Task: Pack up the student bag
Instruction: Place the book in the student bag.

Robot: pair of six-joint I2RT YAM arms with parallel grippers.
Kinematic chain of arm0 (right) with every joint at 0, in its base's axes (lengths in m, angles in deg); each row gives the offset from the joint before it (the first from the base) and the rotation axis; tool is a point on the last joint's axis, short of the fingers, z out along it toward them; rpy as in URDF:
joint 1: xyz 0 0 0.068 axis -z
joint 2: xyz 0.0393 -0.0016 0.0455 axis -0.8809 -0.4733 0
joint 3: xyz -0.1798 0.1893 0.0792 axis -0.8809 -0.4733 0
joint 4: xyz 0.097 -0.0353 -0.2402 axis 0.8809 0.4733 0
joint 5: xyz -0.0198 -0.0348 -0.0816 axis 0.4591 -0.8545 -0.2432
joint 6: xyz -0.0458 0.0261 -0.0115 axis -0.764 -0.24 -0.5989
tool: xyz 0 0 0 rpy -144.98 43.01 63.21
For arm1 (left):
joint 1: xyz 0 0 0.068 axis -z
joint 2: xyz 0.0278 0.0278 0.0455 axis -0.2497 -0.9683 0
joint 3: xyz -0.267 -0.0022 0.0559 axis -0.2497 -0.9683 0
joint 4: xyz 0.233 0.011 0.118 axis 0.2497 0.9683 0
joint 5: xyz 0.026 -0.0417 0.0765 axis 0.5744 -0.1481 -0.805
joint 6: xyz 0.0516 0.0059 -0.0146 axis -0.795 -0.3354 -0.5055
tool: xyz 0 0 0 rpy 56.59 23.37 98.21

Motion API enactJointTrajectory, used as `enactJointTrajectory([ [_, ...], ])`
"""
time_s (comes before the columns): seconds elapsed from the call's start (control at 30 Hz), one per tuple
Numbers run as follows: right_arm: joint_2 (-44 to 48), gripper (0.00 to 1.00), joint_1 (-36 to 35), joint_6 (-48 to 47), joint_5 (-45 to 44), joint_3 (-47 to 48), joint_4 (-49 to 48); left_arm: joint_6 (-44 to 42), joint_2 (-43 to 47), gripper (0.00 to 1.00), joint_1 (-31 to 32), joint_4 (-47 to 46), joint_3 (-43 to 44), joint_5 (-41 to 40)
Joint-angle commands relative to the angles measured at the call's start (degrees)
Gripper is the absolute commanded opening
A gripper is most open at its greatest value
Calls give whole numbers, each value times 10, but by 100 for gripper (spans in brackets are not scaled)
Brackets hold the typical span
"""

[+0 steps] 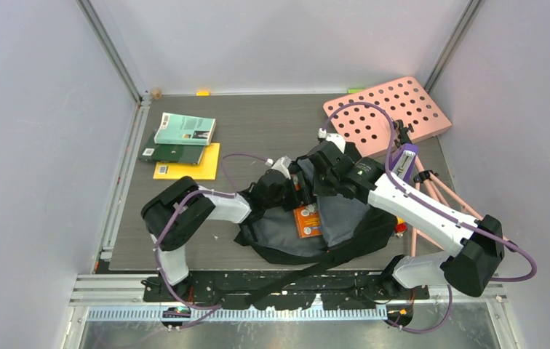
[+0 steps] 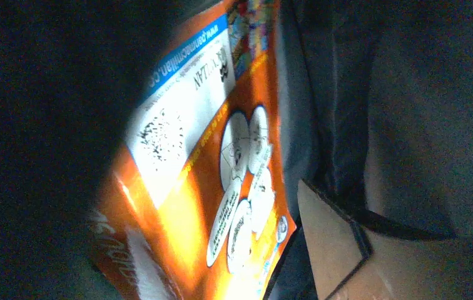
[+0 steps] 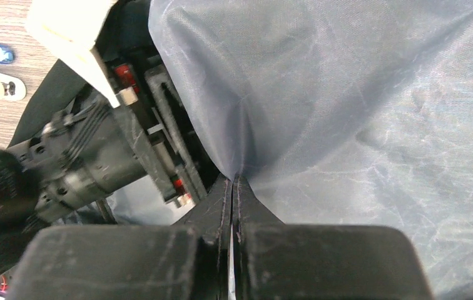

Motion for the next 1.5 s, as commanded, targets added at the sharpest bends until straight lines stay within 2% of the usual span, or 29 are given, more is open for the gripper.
enactJointTrajectory([
  [0.0,20,0,-2,3,-35,4,-48,-38,84,87,12,104,-3,-61],
  [0.07,20,0,-2,3,-45,2,-47,-54,108,96,20,154,-2,-84],
  [0.13,18,0,-2,2,-52,3,-47,-67,130,99,29,202,-1,-109],
  [0.27,13,0,-2,0,-50,3,-49,-82,161,100,46,290,0,-129],
  [0.57,14,0,-2,-1,-48,-2,-54,-88,220,100,66,411,-15,-153],
  [0.73,13,0,-2,0,-47,-3,-55,-64,251,99,72,405,-39,-135],
  [0.9,13,0,-2,0,-44,-4,-57,-45,231,88,83,375,-47,-110],
  [1.1,16,0,-2,2,-40,-7,-62,-46,174,57,89,268,-47,-99],
  [1.3,17,0,-3,3,-38,-8,-65,-81,104,48,92,201,2,-78],
  [1.47,18,0,-3,4,-35,-13,-70,-113,73,44,96,186,38,-109],
])
